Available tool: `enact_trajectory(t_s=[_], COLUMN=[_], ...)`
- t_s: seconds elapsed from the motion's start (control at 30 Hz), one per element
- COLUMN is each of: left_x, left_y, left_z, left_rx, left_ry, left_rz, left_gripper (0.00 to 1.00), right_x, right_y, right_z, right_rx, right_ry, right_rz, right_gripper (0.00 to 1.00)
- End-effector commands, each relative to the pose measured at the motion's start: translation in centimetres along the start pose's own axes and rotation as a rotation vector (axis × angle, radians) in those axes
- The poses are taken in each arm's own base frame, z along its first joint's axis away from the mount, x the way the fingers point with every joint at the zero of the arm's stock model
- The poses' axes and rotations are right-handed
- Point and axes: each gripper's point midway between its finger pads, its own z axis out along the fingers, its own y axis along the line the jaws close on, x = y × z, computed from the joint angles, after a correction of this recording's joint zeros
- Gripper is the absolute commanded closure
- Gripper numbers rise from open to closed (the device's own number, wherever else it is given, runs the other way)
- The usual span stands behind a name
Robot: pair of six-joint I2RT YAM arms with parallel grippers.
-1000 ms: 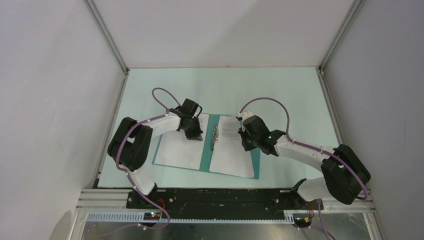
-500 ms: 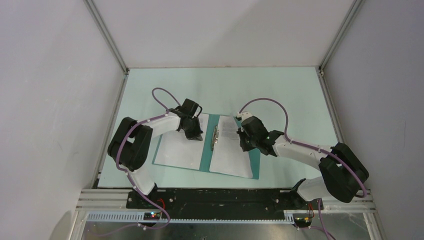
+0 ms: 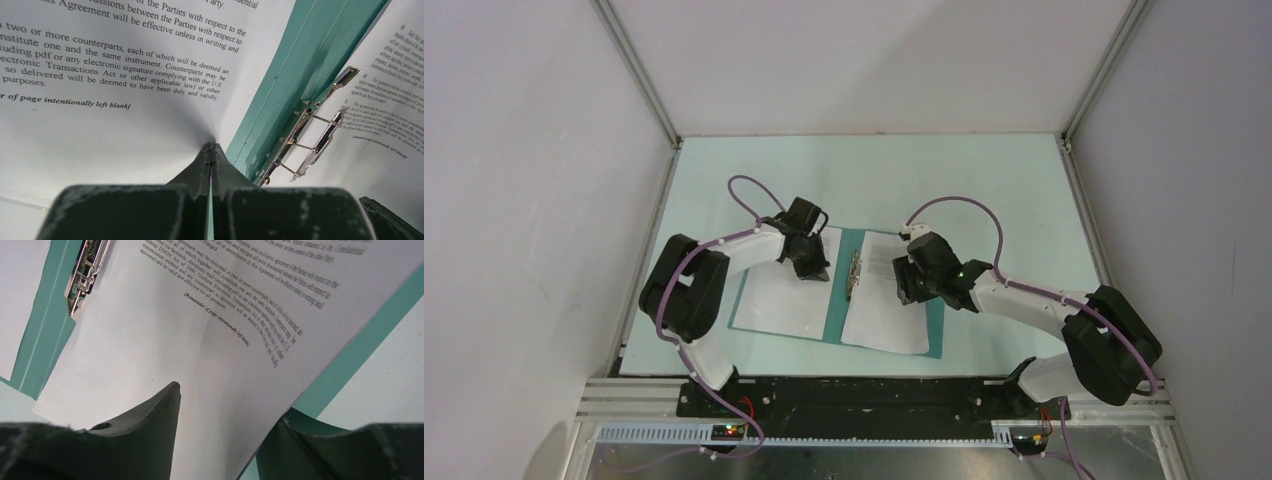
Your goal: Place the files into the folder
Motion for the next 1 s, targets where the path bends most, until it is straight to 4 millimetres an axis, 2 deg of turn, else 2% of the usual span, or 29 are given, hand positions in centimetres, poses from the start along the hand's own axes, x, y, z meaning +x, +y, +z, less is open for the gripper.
enact_trajectory(t_s=[0.0,0.2,0.3,0.77,0.9,0.97], left_x=[0.7,0.6,0.6,0.0,-0.4,-0.7], left_y=[3.8,3.7,3.7,2.8,1.9,1.3], left_z=[0.4,0.4,0.4,-0.1,-0.8,-1.3], left_rx=[-0.146,-0.145,-0.144,-0.113,-0.086,-0.065], left_ry=[0.011,0.011,0.011,-0.002,-0.023,-0.034], left_rz=[0.022,0.023,0.023,0.032,0.053,0.064], left_gripper=[1.00,1.00,1.00,1.00,0.97,0.94], right_x=[-2.7,-2.9,-2.8,-2.4,-3.1,-3.8], right_y=[0.3,-0.9,-1.8,-7.6,-7.8,-6.7], right_z=[-1.2,-1.5,-1.7,-2.9,-3.6,-3.9], right_rx=[0.008,0.059,0.088,0.261,0.265,0.230], right_ry=[-0.069,-0.069,-0.059,-0.030,-0.066,-0.093], right_rz=[0.022,0.057,0.081,0.276,0.329,0.355], right_gripper=[0.42,0.20,0.03,0.01,0.01,0.03])
